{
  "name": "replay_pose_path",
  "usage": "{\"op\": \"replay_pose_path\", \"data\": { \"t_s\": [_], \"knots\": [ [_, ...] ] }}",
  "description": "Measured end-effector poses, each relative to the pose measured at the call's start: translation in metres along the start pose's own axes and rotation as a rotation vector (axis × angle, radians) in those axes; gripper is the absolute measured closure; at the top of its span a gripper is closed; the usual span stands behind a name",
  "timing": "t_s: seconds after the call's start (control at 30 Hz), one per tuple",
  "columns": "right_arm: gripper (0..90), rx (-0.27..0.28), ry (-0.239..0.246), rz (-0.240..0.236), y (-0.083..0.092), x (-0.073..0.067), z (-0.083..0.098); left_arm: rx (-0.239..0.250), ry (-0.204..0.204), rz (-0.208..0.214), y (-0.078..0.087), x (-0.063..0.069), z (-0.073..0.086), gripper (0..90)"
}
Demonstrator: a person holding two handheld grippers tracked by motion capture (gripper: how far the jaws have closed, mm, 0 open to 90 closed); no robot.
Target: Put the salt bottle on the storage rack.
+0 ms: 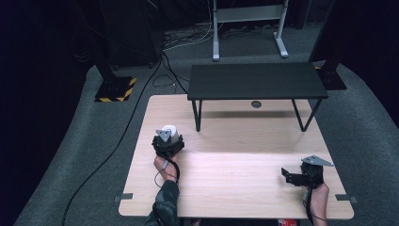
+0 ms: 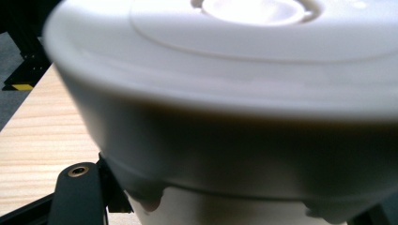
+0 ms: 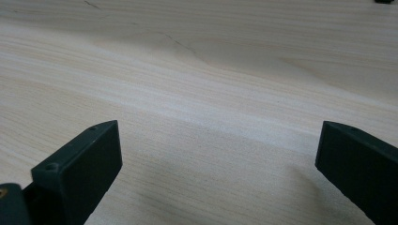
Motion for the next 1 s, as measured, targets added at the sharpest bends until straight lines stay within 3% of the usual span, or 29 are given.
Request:
{"op": "replay_pose_path", "data": {
  "t_s": [1.0],
  "knots": [
    [0.0,0.001,-0.007,0.001,0.000,0.001,0.000,0.040,-0.003,0.084,0.029,0.000,-0.048,27.6]
  ]
}}
Point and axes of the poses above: each handheld gripper's, and its own axes: y roughly backward along the jaws, z roughly out of its underside, x roughly to its right, the point moved 1 cm from there along -y, roughly forward along the jaws, and after that the axes turned 7 degrees about x, right-handed, at the moved point
